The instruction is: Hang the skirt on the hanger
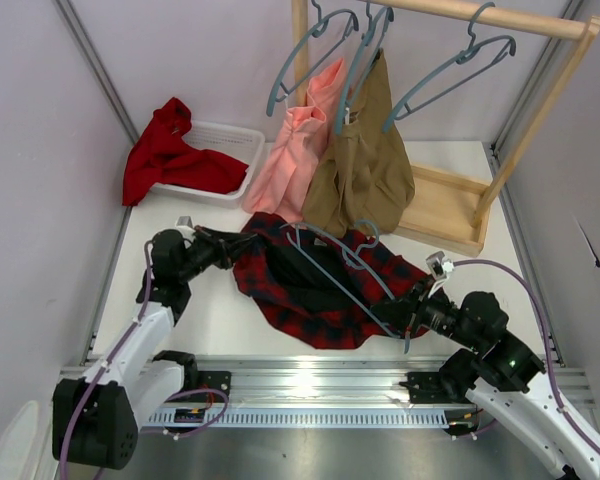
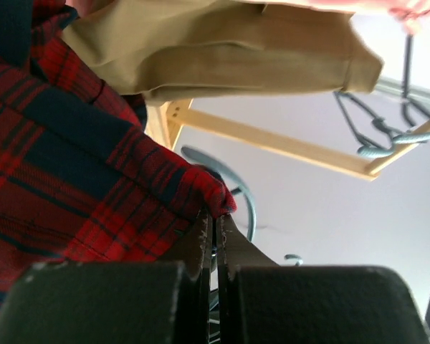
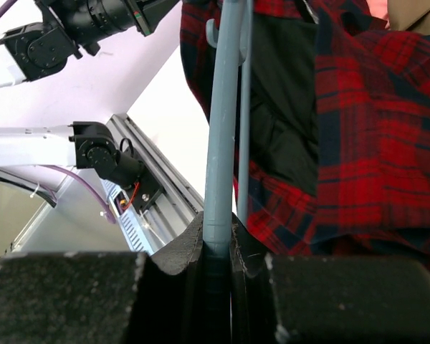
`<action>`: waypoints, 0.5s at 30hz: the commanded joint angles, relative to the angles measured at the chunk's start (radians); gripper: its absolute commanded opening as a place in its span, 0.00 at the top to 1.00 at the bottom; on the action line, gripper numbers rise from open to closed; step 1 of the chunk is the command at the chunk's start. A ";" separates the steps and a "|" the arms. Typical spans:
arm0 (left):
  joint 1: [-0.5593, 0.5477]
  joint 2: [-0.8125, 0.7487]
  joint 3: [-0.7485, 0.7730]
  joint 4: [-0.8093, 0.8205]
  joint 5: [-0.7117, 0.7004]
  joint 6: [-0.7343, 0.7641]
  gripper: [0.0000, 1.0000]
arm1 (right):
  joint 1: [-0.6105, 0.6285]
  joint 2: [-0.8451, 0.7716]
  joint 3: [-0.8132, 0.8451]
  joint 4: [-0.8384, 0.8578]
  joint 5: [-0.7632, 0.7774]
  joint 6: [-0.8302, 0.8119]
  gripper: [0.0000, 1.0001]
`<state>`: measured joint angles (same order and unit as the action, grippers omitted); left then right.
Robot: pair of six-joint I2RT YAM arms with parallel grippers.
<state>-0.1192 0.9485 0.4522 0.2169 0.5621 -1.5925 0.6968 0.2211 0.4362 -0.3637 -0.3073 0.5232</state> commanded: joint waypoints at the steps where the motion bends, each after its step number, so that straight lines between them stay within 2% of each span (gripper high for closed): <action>1: 0.016 -0.071 0.014 -0.034 -0.091 -0.098 1.00 | 0.004 -0.009 0.015 0.081 -0.003 0.006 1.00; 6: 0.015 -0.129 0.037 -0.148 -0.159 -0.107 1.00 | 0.007 -0.006 0.010 0.124 -0.016 0.076 1.00; 12: 0.015 -0.145 0.028 -0.174 -0.188 -0.129 1.00 | 0.024 0.007 -0.023 0.325 -0.061 0.149 1.00; 15: 0.015 -0.140 0.019 -0.165 -0.198 -0.158 1.00 | 0.055 0.023 -0.019 0.327 -0.029 0.129 1.00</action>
<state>-0.1165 0.8204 0.4526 0.0410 0.3893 -1.6875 0.7235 0.2314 0.4149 -0.1684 -0.3393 0.6380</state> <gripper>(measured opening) 0.010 0.166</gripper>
